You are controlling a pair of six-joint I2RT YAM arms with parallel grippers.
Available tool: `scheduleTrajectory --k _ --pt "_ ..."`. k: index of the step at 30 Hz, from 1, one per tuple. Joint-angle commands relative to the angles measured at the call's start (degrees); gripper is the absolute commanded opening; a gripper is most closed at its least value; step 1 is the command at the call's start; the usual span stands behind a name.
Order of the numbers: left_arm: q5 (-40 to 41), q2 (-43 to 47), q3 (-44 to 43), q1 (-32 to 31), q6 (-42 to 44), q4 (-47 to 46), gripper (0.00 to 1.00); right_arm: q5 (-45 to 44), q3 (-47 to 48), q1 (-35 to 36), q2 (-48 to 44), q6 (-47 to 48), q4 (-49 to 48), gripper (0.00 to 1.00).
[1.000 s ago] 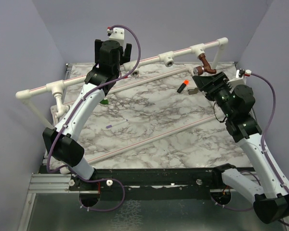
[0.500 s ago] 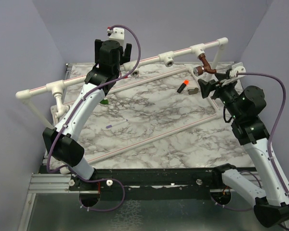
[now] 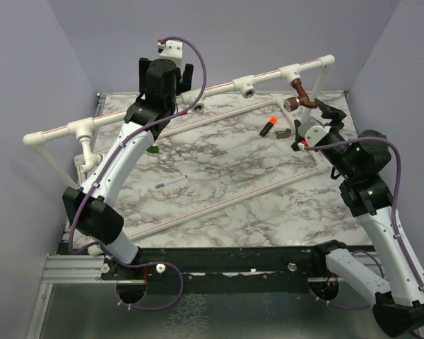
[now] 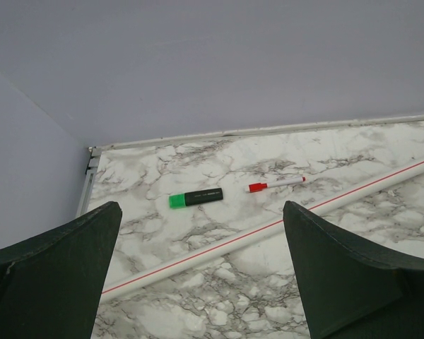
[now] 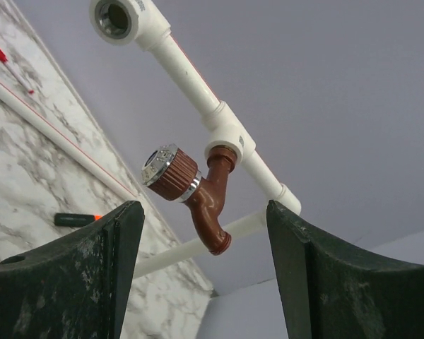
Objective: Install the water faucets
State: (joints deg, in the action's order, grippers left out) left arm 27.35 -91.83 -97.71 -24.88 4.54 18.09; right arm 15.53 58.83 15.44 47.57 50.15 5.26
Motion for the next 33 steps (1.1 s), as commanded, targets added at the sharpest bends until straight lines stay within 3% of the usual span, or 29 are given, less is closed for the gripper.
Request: scheduleTrajectory --k 1,6,23,28,33 --pt "-3.19 -1.60 0.75 -1.75 -1.55 3.50 0.97 0.02 0.70 0.95 2.04 15.00 2.01 0.75" --pt "-3.27 -1.88 0.63 -1.75 -1.61 3.53 0.97 -7.25 -0.11 2.81 4.90 23.48 1.87 0.75" --pt "-3.10 -1.95 0.56 -1.75 -1.38 3.54 0.97 -18.49 -8.69 5.04 14.65 36.63 -26.68 0.74" --pt "-3.10 -1.87 0.76 -1.75 -1.46 3.58 0.97 -18.52 -9.17 5.19 16.64 35.10 -30.45 0.67" --pt "-3.10 -2.04 0.77 -1.75 -1.46 3.62 0.97 -18.14 -9.77 5.69 16.86 30.54 -32.05 0.48"
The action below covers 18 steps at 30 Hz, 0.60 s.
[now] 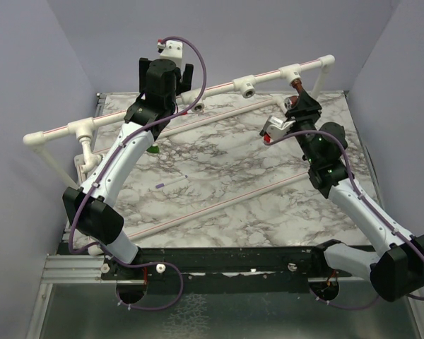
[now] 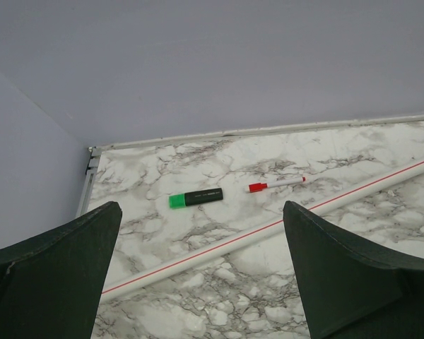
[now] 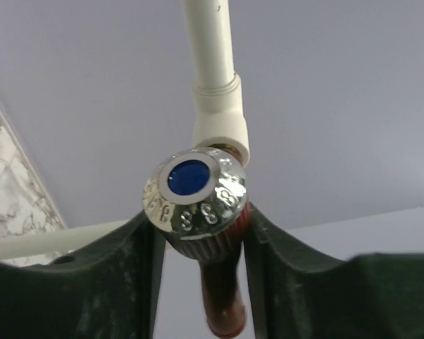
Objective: Install the water faucets
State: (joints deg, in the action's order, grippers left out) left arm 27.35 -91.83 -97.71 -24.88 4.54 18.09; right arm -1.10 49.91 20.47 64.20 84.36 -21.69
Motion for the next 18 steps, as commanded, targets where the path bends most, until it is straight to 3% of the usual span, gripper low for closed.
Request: scheduleTrajectory --k 1,6,7,10,18 --pt "-3.10 -2.10 0.65 -1.75 -1.46 3.61 0.97 -1.27 -0.81 0.71 0.11 -4.88 -5.23 0.41" --pt "-3.18 -2.40 0.32 -1.75 -1.54 3.80 0.97 -1.65 -1.12 0.89 0.03 -10.66 -5.80 0.04" --pt "-3.18 -2.47 0.27 -1.81 -1.54 3.80 0.97 -1.72 -1.29 0.98 0.04 -11.60 -5.59 0.01" --pt "-3.26 -2.51 0.33 -1.83 -1.55 3.80 0.97 -1.56 -2.00 1.06 -0.48 -16.90 -7.07 0.01" --pt "-3.17 -2.24 0.37 -1.83 -1.55 3.80 0.97 -1.56 -2.71 1.06 -3.02 -48.63 -11.06 0.00"
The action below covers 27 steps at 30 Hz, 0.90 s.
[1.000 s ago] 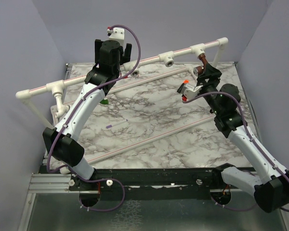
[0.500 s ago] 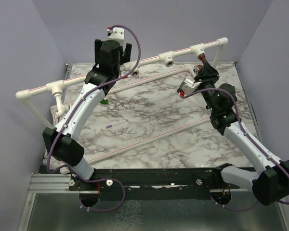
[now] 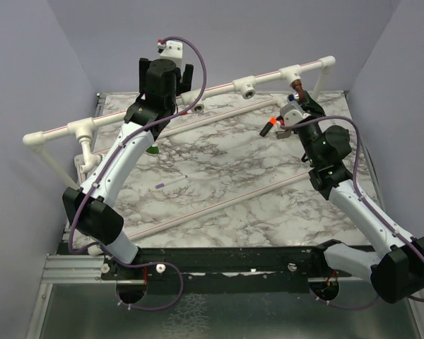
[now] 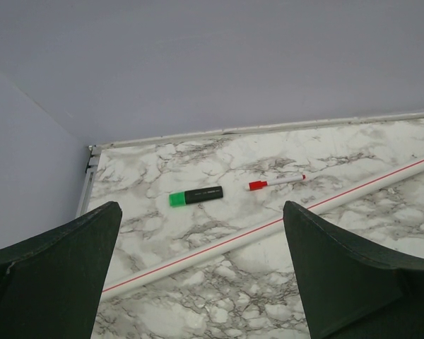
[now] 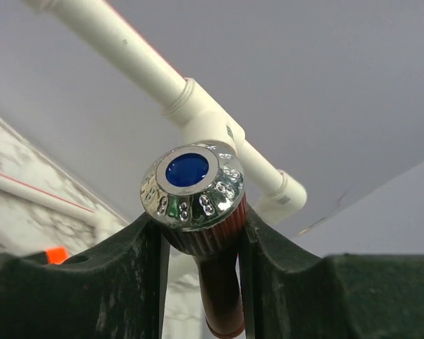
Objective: Install the water faucets
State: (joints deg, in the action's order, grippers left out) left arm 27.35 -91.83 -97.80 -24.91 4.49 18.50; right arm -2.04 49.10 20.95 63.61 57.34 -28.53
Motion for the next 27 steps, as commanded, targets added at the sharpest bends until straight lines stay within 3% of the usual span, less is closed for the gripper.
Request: scheduleTrajectory --k 1,13,23,27 --pt "-3.18 -2.19 0.52 -1.81 -1.50 3.38 0.97 -0.67 -2.51 0.58 -2.70 -26.07 -5.56 0.01" --pt "-3.09 -1.08 1.32 -1.90 -1.42 3.04 0.97 -11.18 0.02 0.58 -3.46 -74.08 -3.02 0.01" --pt "-3.19 -0.77 1.71 -1.99 -1.49 2.86 0.98 -14.49 3.08 0.46 -3.54 -93.31 5.45 0.00" --pt "-3.10 -0.80 1.67 -1.99 -1.36 2.77 0.97 -14.04 3.35 -1.11 -4.15 -105.61 10.43 0.00"
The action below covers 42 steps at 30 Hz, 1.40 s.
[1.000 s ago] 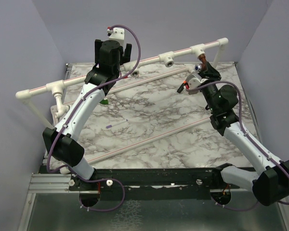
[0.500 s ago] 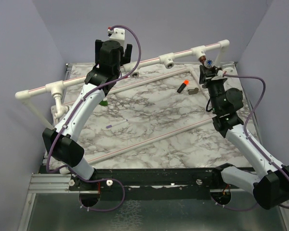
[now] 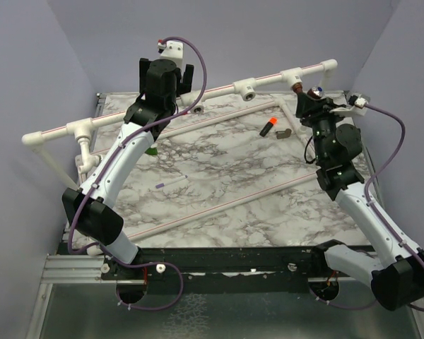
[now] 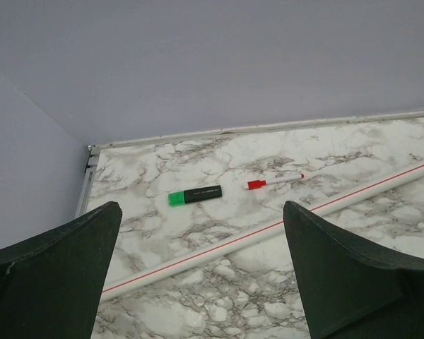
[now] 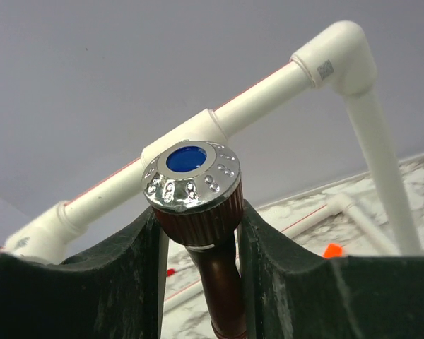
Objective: Install the water faucets
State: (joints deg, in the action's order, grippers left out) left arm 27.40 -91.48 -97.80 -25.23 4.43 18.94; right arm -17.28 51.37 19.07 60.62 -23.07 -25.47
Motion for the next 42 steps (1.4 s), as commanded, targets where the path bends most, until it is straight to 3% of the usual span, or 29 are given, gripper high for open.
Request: scheduleTrajectory --k 1,8,12,15,20,24,34,37,42 --pt "-3.14 -1.23 1.69 -1.66 -1.23 2.33 0.97 1.71 1.07 0.31 -1.24 -28.78 8.74 0.00" --pt "-3.14 -1.57 1.50 -1.66 -1.19 2.33 0.97 9.17 -0.82 -2.09 -0.08 -50.70 11.58 0.00" --pt "-3.14 -1.81 1.42 -1.62 -1.17 2.29 0.97 11.53 -2.31 -2.35 0.91 -58.64 12.54 0.00" --pt "-3.07 -1.89 1.46 -1.66 -1.02 2.26 0.97 13.78 -1.62 -2.71 2.10 -64.49 19.04 0.01" --pt "-2.96 -2.09 1.33 -1.66 -1.00 2.25 0.97 15.98 -0.48 -2.72 2.75 -66.64 23.19 0.00" --pt "-2.96 -2.12 1.41 -1.66 -0.98 2.25 0.97 12.35 0.65 -2.72 0.66 -61.63 23.50 0.01" --pt "-3.05 -2.21 1.43 -1.66 -1.08 2.28 0.97 4.97 2.60 -2.72 -4.33 -48.76 23.98 0.58" --pt "-3.14 -2.12 1.38 -1.66 -1.17 2.32 0.97 4.24 2.61 -2.72 -5.09 -46.17 23.68 0.65" --pt "-3.03 -1.79 1.43 -1.66 -1.09 2.32 0.97 2.69 2.71 -2.72 -5.64 -45.47 24.62 0.67"
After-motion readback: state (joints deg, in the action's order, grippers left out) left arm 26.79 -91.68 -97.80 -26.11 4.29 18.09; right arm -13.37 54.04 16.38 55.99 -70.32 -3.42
